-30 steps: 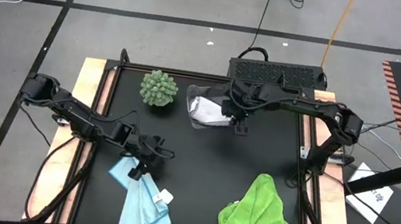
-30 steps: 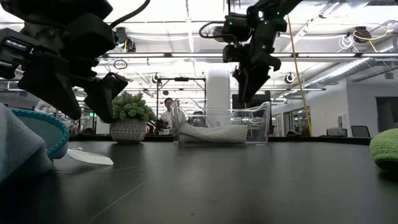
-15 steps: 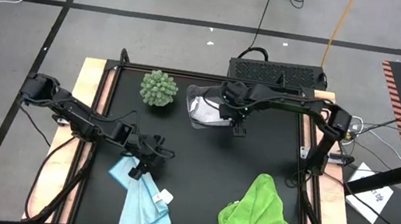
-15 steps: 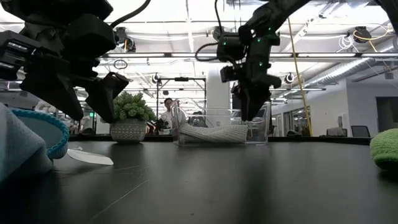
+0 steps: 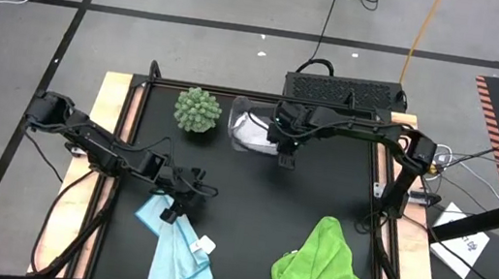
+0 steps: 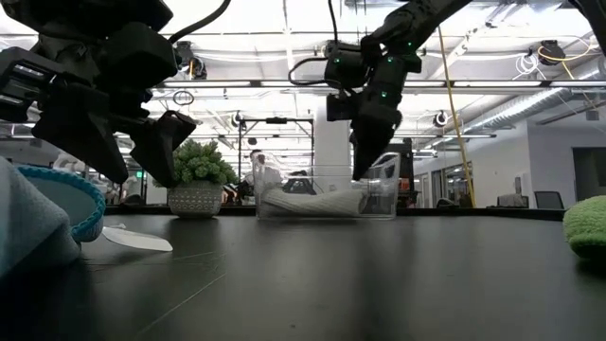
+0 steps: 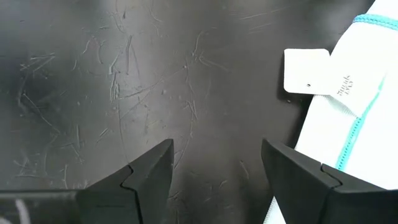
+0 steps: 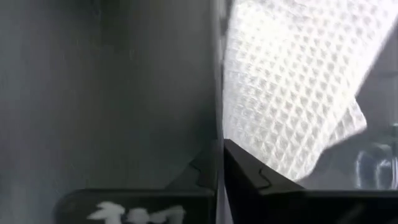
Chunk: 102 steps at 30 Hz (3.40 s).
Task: Fold microfiber towels
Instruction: Put the folded gray towel into the transparent bin, then fold the blue towel
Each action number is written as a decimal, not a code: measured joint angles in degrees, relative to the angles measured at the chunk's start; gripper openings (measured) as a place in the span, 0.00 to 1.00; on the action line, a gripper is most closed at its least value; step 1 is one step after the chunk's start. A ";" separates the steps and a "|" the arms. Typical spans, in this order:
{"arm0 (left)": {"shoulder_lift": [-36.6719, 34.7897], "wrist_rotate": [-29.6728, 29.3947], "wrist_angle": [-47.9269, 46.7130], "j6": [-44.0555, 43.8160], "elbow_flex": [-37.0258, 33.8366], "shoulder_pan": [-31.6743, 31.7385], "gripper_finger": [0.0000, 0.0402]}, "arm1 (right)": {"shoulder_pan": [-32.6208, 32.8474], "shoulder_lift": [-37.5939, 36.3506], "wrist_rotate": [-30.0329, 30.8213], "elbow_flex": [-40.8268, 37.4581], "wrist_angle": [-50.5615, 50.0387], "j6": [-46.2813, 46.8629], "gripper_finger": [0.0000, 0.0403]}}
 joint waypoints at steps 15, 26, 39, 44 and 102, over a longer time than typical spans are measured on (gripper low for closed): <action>0.00 -1.33 0.08 -0.33 0.00 -0.09 0.61 | 4.20 -0.22 -0.27 0.01 5.14 1.41 0.12; 0.00 -1.42 1.41 1.22 0.00 -0.09 0.61 | 5.32 -0.86 -0.05 0.01 8.34 2.91 0.47; -5.54 -17.71 2.96 -0.22 0.50 -4.37 0.61 | 25.43 -1.66 -0.12 0.00 21.98 9.92 0.50; -17.66 -21.91 -2.19 -1.09 0.34 -5.72 0.61 | 32.00 -1.71 0.63 -3.27 33.69 13.98 0.50; -38.53 -27.69 -10.98 -5.81 -3.21 -6.73 0.61 | 46.81 23.63 13.41 7.79 54.62 23.57 0.49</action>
